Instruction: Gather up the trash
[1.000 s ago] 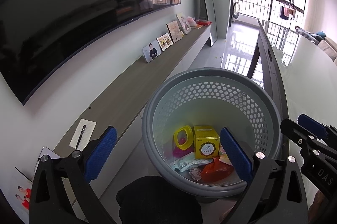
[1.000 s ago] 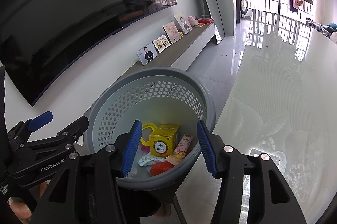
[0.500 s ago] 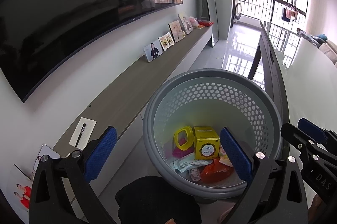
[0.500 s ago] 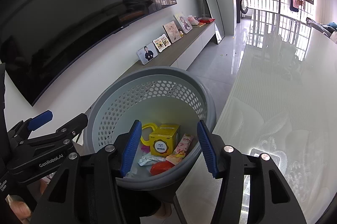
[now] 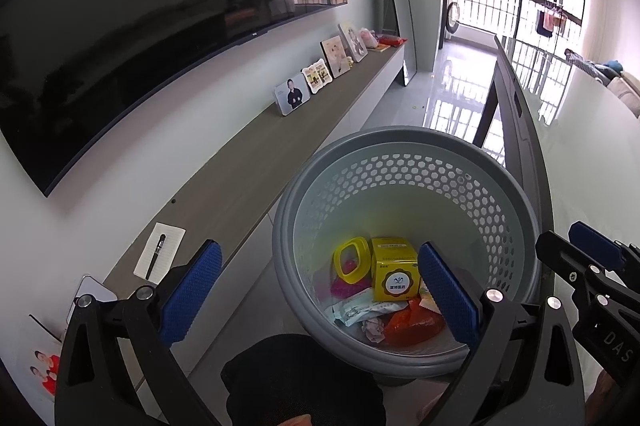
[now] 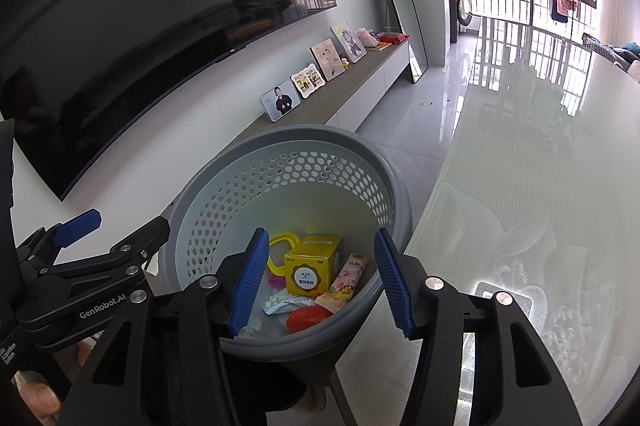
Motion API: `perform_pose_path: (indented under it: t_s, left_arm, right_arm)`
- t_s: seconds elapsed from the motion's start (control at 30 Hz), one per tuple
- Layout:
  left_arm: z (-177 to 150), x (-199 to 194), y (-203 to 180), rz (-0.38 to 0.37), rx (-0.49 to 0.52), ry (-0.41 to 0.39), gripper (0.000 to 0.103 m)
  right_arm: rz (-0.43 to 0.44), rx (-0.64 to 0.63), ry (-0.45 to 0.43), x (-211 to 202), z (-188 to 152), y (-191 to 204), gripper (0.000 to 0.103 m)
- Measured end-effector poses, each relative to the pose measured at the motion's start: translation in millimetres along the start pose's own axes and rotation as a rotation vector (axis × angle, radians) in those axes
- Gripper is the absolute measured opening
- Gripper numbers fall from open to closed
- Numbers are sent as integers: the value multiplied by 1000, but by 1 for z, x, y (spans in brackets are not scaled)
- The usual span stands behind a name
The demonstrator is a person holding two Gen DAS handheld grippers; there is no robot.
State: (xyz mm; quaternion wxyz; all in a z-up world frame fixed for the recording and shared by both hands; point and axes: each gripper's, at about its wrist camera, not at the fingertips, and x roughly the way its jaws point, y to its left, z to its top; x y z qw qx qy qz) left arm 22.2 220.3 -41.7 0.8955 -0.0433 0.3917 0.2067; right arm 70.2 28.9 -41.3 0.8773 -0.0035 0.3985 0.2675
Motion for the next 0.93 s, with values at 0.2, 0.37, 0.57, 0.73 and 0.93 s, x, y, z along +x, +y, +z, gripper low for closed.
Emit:
perform_pose_path:
  t_s: [0.2,0.37,0.57,0.73,0.93]
  left_arm:
    - [-1,-1,-1,-3,3,3,97]
    - [0,-1,-1,-5,3,2,97]
    - [0,-1,-2,-6,2,2,97]
    - [0,-1,-2,-1,2,3,97]
    - [0,-1,-1,-1,2,2,97]
  right_arm:
    - [0,0,0,0,0,0,53]
    - [0,0,0,0,0,0,53]
    - [-1,0,0,0,0,0,53]
    - [0,0,0,0,0,0,53]
    - [0,0,0,0,0,1,53]
